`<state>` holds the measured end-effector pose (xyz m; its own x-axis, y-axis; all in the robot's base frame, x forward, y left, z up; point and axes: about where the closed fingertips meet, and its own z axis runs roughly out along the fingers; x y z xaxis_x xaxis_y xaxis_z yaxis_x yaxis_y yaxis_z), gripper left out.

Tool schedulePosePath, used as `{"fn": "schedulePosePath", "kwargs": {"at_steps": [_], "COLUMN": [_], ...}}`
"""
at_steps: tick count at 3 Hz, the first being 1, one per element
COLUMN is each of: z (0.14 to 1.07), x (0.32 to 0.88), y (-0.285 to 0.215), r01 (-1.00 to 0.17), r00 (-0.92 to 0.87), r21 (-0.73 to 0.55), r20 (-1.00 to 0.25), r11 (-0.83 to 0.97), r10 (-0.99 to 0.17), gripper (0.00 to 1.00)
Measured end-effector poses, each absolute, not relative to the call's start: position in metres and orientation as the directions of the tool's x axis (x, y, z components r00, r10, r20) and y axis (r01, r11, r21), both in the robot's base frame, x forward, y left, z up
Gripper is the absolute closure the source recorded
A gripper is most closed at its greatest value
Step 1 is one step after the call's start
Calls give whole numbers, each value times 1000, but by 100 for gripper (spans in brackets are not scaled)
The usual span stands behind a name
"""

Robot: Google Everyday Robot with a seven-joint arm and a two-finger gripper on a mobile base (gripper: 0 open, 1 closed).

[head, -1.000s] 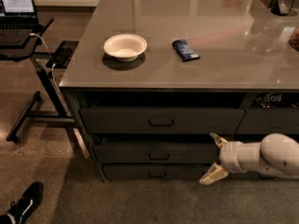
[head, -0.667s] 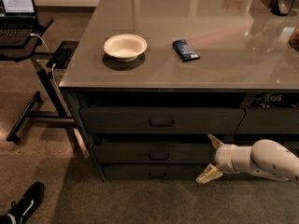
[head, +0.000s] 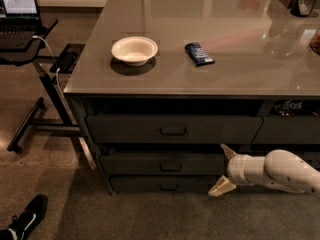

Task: Open middle drawer

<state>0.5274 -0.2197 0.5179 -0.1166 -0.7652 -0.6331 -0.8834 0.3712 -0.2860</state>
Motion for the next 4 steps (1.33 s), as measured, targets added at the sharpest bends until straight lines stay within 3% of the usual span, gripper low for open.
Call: {"fn": "schedulePosePath", "kwargs": {"at_steps": [3,4], "z": [449,431], "x": [566,575], "y": [-238,-239], "r01": [-871,-885], "r00": [-122,-106], "r21": [-329,-296], "r20": [-576,-623], "r11": [365,359], "r10": [-808,-775], "gripper": [0,0]}}
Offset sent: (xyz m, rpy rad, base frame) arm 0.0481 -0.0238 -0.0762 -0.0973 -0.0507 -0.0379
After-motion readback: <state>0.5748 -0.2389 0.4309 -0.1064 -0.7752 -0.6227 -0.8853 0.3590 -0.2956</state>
